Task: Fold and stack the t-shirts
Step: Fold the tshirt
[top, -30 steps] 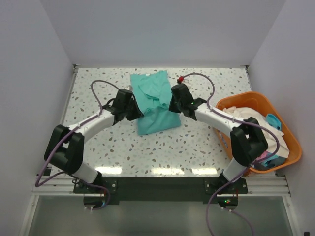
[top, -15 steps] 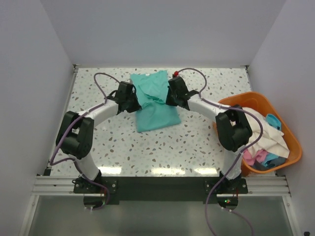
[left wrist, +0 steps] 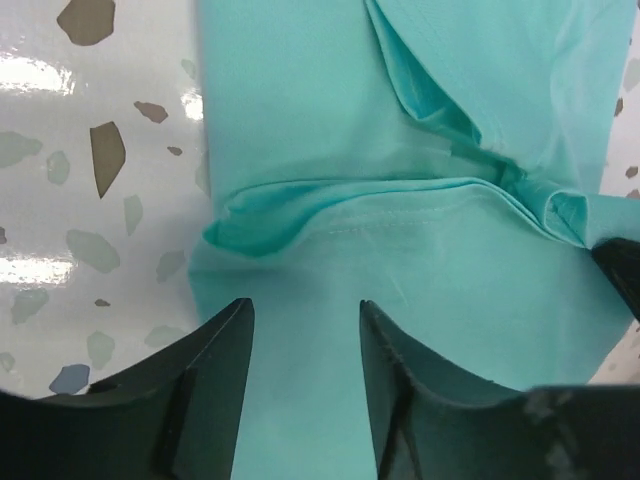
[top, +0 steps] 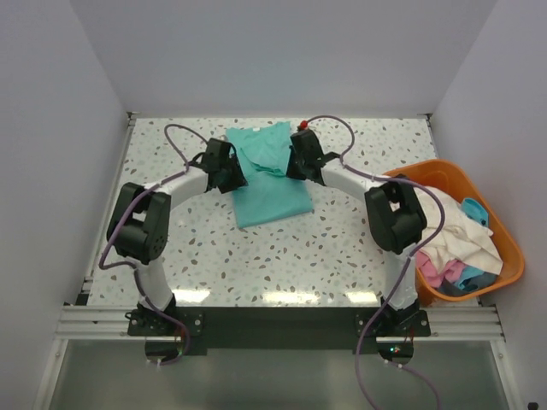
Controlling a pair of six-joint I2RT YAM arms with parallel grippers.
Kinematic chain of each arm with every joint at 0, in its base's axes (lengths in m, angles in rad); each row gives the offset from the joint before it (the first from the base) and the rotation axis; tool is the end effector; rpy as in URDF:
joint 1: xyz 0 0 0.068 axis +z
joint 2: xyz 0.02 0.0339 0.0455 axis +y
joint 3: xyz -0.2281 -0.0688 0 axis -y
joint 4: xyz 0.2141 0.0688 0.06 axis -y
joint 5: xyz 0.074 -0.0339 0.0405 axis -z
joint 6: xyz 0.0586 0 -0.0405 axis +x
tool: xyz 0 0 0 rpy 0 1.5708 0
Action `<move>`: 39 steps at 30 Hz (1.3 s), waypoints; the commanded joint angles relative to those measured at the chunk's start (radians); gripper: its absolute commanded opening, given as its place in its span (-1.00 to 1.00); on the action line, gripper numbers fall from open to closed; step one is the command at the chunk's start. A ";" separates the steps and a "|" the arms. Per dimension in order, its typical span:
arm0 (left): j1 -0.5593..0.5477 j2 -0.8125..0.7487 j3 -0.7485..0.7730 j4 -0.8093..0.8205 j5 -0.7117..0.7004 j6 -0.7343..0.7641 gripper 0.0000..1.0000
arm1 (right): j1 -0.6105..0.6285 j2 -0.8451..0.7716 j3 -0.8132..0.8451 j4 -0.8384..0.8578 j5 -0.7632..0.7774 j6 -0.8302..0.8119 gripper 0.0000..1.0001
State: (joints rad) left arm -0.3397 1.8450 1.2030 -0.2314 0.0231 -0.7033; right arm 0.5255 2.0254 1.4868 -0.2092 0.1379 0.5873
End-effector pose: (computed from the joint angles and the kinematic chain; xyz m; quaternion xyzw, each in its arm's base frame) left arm 0.3525 -0.1260 0.1513 -0.1660 0.9250 -0.1796 0.2908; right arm 0.3774 0.2095 0.1703 0.0558 0.9131 0.1571 0.3722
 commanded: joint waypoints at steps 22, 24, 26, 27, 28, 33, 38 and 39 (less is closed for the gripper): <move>-0.042 -0.466 -0.428 0.004 0.072 0.004 1.00 | -0.010 -0.465 -0.494 -0.042 -0.008 0.072 0.97; -0.056 -0.464 -0.465 0.029 0.086 -0.008 0.97 | -0.010 -0.455 -0.520 -0.018 -0.014 0.095 0.96; -0.064 -0.449 -0.480 0.069 0.104 -0.018 0.90 | -0.013 -0.433 -0.525 -0.003 -0.012 0.108 0.88; -0.065 -0.441 -0.482 0.073 0.109 -0.019 0.85 | -0.015 -0.424 -0.522 0.013 -0.011 0.111 0.83; -0.065 -0.431 -0.480 0.081 0.113 -0.021 0.70 | -0.016 -0.415 -0.519 0.017 -0.006 0.114 0.74; -0.093 -0.356 -0.461 0.107 0.109 -0.025 0.26 | -0.021 -0.363 -0.504 0.022 0.035 0.117 0.44; -0.099 -0.302 -0.448 0.099 0.064 -0.033 0.11 | -0.022 -0.335 -0.511 0.045 0.019 0.120 0.24; -0.099 -0.294 -0.441 0.096 0.043 -0.036 0.11 | -0.022 -0.321 -0.511 0.050 0.017 0.120 0.24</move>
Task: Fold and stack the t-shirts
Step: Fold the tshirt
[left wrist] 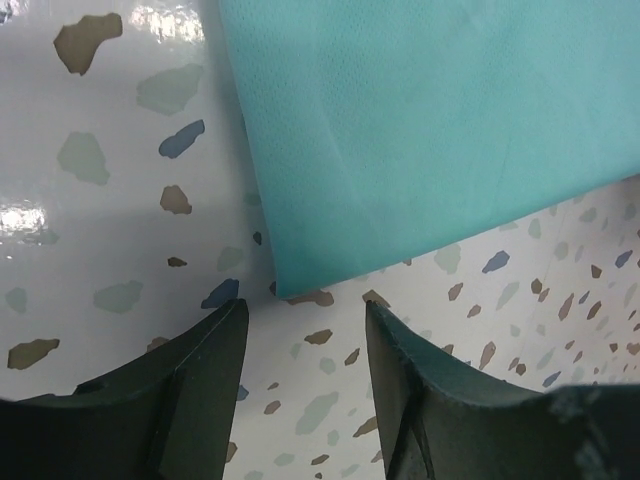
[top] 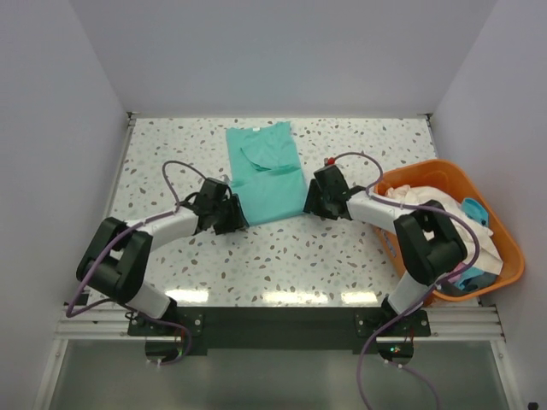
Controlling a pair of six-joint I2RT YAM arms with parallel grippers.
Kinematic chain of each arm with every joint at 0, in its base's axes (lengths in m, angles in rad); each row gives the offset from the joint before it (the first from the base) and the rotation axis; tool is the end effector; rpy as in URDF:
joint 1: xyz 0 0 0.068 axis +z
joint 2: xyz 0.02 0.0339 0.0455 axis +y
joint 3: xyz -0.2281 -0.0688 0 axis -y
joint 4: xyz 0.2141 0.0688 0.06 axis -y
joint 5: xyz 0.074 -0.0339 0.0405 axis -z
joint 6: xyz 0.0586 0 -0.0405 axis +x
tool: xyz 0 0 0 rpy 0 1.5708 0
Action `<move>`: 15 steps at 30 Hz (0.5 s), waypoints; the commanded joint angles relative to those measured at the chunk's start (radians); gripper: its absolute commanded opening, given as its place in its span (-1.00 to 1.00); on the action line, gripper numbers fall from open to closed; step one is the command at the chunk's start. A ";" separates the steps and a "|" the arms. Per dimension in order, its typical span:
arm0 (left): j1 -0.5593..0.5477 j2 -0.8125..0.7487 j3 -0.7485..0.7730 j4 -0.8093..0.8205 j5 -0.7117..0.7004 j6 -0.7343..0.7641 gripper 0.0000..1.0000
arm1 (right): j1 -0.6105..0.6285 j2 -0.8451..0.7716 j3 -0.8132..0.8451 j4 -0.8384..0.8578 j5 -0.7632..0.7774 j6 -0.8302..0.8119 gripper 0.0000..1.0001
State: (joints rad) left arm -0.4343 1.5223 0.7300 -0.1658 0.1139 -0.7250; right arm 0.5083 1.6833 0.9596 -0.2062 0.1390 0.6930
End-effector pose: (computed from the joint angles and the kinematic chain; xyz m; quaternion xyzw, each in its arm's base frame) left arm 0.2494 -0.1230 0.1229 -0.1209 0.9443 -0.2103 0.2222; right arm 0.2876 0.1509 0.1375 0.1091 0.9408 0.1232 0.2965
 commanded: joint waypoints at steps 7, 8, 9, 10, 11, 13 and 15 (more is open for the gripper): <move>-0.004 0.114 0.095 -0.007 -0.069 0.012 -0.20 | -0.005 0.073 0.016 0.073 -0.021 0.023 -0.23; -0.004 0.118 0.097 -0.006 -0.069 0.013 -0.30 | -0.005 0.075 0.014 0.077 -0.024 0.025 -0.34; -0.004 0.119 0.089 -0.001 -0.057 0.013 -0.49 | -0.004 0.073 -0.001 0.100 -0.041 0.030 -0.45; -0.004 0.119 0.083 0.009 -0.051 0.013 -0.61 | -0.005 0.072 -0.008 0.111 -0.042 0.040 -0.54; -0.009 0.121 0.077 0.026 -0.042 0.013 -0.76 | -0.005 0.069 -0.016 0.120 -0.048 0.046 -0.58; -0.020 0.116 0.066 0.028 -0.040 0.015 -1.00 | -0.005 0.066 -0.035 0.136 -0.071 0.056 -0.93; -0.029 0.104 0.056 0.011 -0.042 0.021 -1.00 | -0.005 0.038 -0.068 0.165 -0.090 0.057 -1.00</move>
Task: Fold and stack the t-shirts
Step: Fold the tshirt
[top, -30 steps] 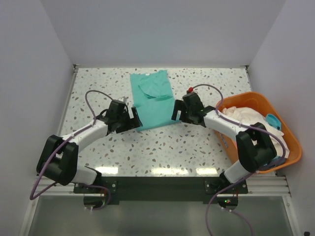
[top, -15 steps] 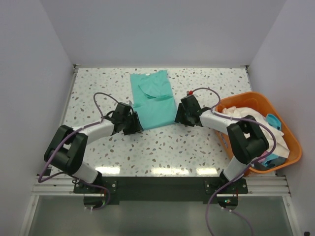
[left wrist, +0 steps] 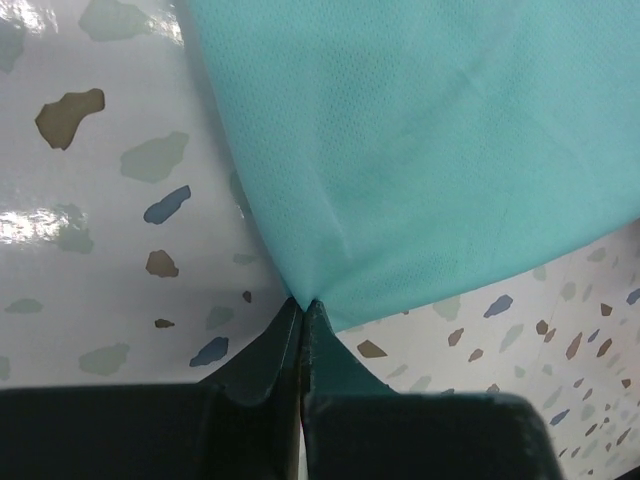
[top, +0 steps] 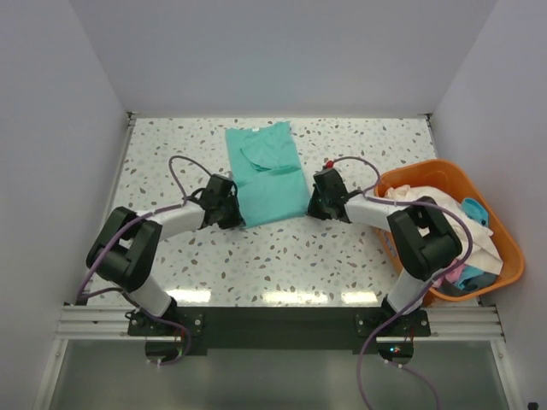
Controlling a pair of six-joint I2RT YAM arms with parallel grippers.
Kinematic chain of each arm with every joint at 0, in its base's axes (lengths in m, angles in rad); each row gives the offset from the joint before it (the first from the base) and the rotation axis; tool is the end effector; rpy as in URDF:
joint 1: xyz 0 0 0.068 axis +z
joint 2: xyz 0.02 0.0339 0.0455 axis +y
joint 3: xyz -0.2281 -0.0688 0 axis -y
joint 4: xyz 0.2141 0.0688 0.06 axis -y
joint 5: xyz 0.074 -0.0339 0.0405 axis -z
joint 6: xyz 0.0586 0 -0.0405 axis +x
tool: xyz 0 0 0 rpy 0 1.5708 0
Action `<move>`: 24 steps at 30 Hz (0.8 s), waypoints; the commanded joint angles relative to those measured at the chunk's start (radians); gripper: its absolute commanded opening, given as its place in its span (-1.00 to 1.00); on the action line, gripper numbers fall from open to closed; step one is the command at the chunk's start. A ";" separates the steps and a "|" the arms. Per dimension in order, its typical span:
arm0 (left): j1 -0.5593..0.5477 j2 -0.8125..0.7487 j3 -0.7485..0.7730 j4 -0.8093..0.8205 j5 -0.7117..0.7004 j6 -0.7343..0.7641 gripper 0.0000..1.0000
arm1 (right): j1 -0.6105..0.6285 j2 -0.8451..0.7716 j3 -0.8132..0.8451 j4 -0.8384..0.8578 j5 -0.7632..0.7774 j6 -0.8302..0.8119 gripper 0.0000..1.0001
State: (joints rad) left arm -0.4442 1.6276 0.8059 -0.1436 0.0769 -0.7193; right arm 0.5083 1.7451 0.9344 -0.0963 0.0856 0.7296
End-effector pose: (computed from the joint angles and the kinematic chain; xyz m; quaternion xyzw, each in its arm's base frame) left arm 0.2672 -0.1322 0.1164 -0.1194 0.9464 -0.1944 0.2288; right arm 0.2926 0.1573 0.1200 0.1182 0.9372 0.1559 0.2886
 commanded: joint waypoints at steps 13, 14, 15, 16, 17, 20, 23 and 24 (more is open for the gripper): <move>-0.201 -0.566 -0.165 -0.275 0.145 0.043 -1.00 | -0.001 -0.815 -0.439 -0.247 -0.148 0.016 -1.00; -0.202 -0.587 -0.159 -0.289 0.162 0.041 -1.00 | -0.002 -0.867 -0.439 -0.293 -0.177 0.011 -1.00; -0.202 -0.606 -0.152 -0.295 0.178 0.041 -1.00 | -0.001 -0.901 -0.427 -0.325 -0.193 -0.010 -1.00; -0.202 -0.629 -0.145 -0.297 0.191 0.043 -1.00 | -0.002 -0.947 -0.408 -0.359 -0.193 -0.019 -1.00; -0.202 -0.635 -0.120 -0.295 0.208 0.043 -1.00 | -0.001 -0.963 -0.373 -0.396 -0.214 -0.025 -1.00; -0.202 -0.612 -0.047 -0.301 0.189 0.041 -1.00 | -0.002 -0.964 -0.281 -0.436 -0.201 -0.048 -1.00; -0.200 -0.571 0.015 -0.304 0.100 0.032 -1.00 | -0.002 -0.885 -0.171 -0.439 -0.141 -0.081 -1.00; -0.200 -0.562 0.025 -0.300 0.075 0.029 -1.00 | -0.002 -0.862 -0.146 -0.434 -0.115 -0.085 -1.00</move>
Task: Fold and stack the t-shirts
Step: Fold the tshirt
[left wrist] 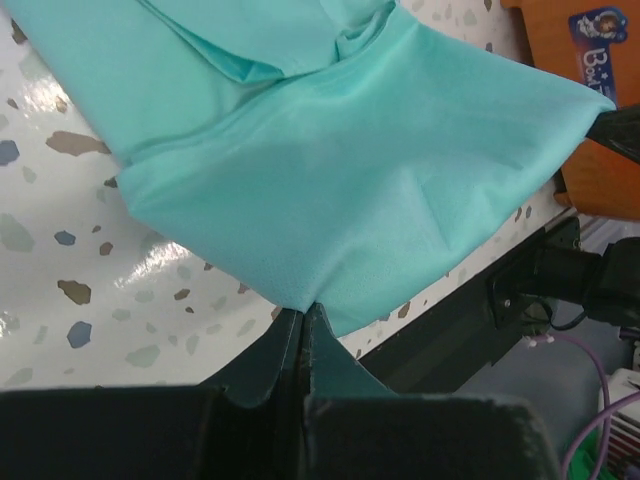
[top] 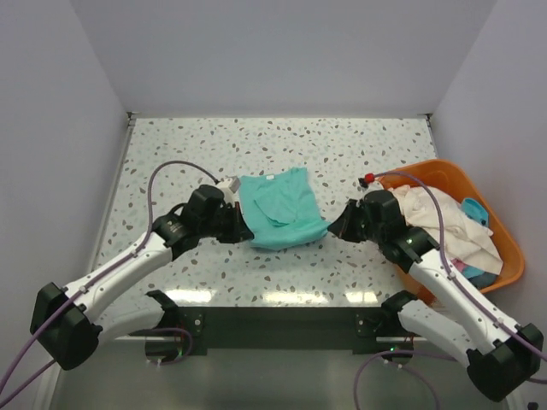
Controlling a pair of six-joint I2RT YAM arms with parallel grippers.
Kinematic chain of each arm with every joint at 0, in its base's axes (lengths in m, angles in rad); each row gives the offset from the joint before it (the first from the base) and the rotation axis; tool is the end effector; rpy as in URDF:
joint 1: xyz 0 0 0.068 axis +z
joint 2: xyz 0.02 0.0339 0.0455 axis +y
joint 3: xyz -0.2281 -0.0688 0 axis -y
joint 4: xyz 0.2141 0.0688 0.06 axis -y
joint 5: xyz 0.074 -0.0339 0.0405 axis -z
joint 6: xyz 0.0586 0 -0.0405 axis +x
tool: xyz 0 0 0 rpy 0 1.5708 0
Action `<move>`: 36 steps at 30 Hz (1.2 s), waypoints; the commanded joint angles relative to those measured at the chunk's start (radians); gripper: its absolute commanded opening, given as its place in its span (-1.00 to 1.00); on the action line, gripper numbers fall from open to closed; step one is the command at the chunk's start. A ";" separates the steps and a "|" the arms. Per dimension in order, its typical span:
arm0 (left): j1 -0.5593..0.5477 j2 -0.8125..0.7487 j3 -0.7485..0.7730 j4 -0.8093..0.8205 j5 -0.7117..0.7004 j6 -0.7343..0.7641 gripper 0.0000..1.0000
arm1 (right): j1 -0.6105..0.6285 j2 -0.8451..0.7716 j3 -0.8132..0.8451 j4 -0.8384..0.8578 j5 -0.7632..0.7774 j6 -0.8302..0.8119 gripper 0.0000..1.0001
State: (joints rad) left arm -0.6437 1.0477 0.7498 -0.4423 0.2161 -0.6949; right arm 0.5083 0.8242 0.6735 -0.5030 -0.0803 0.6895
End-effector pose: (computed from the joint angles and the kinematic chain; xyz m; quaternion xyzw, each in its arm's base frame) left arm 0.1726 -0.1452 0.2171 0.0202 0.9105 -0.3262 0.2534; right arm 0.1645 0.0970 0.2276 0.0634 0.8939 0.2791 0.3450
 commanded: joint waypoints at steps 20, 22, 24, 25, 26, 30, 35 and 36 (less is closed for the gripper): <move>0.286 0.422 0.355 0.162 0.012 0.054 -1.00 | -0.079 0.703 0.675 0.053 0.105 -0.166 -1.00; 0.311 0.472 0.385 0.143 0.023 0.072 -1.00 | -0.099 0.736 0.693 0.075 0.083 -0.177 -1.00; 0.328 0.505 0.431 0.132 0.019 0.078 -1.00 | -0.119 0.783 0.735 0.084 0.082 -0.189 -1.00; 0.341 0.527 0.439 0.155 0.028 0.083 -1.00 | -0.123 0.800 0.745 0.093 0.054 -0.196 -1.00; 0.348 0.541 0.459 0.166 0.038 0.090 -1.00 | -0.128 0.828 0.765 0.106 0.047 -0.197 -1.00; 0.386 0.644 0.537 0.207 0.045 0.109 -1.00 | -0.151 0.918 0.830 0.149 0.016 -0.208 -1.00; 0.406 0.803 0.687 0.269 0.075 0.153 -1.00 | -0.174 1.069 0.935 0.187 -0.001 -0.205 -1.00; 0.415 0.871 0.713 0.284 0.081 0.158 -1.00 | -0.178 1.129 0.951 0.196 0.004 -0.205 -1.00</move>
State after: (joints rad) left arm -0.2516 1.8198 1.3621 -0.2546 0.2611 -0.5915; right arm 0.3481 1.8668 1.5558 -0.3695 -0.0532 0.5064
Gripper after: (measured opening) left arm 0.019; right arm 0.010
